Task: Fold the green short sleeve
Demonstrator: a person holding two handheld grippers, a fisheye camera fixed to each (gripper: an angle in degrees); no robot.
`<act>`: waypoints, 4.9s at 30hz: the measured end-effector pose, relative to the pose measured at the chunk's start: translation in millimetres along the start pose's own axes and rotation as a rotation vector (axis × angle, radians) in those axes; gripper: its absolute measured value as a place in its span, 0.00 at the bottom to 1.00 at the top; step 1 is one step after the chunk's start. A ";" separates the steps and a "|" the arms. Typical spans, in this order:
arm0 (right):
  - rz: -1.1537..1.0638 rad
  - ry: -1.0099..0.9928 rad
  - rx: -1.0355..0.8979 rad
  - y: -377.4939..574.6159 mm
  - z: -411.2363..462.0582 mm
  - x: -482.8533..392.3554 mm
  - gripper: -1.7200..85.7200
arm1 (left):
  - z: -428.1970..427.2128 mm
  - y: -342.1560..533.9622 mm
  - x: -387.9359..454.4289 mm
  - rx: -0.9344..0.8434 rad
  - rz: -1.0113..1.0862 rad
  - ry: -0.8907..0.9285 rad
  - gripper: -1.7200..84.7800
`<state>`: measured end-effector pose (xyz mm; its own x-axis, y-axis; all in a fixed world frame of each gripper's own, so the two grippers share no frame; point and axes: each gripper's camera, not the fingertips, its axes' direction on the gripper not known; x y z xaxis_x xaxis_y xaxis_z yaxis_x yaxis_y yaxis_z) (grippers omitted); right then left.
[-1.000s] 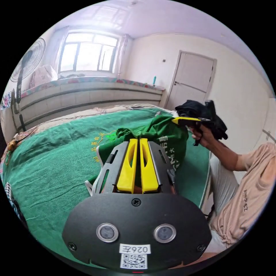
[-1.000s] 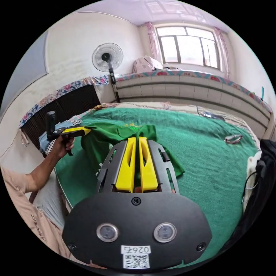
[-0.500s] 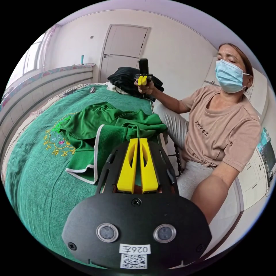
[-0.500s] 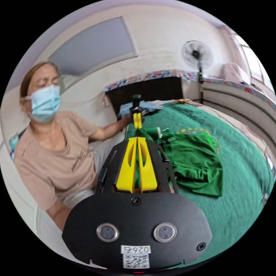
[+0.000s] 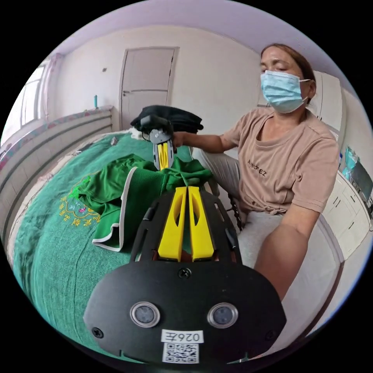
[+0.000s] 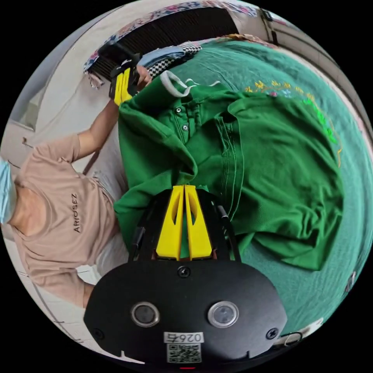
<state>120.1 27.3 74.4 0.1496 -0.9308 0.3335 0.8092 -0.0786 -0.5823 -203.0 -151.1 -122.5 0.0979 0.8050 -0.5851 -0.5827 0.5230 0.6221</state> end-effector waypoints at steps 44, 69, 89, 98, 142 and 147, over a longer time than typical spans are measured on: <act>0.840 0.560 0.731 321.6 -227.8 61.5 0.08 | 17.4 -68.1 12.8 0.040 -0.578 -0.796 0.17; 0.666 0.650 0.716 411.7 -285.7 -92.9 0.02 | -30.2 10.6 243.7 0.408 -0.431 -0.794 0.02; 0.482 0.661 0.287 249.0 -158.9 -153.7 0.15 | 68.4 -9.4 264.1 0.113 -0.583 -0.748 0.28; 0.593 0.928 0.186 213.4 -189.8 -147.6 0.01 | 174.2 -46.2 220.1 -0.557 -0.571 -0.774 0.06; 0.019 0.800 -0.237 179.4 -212.8 -105.5 0.02 | -45.4 28.4 223.3 -0.032 -0.785 -0.709 0.04; 0.186 0.762 -0.155 204.0 -251.4 -86.9 0.00 | -80.0 28.7 223.1 0.061 -0.801 -0.662 0.03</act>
<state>129.3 2.4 -259.8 -0.2005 -0.9167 -0.3456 0.7125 0.1057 -0.6936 -262.4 21.1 -276.8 0.8718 0.1988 -0.4476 -0.1117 0.9705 0.2135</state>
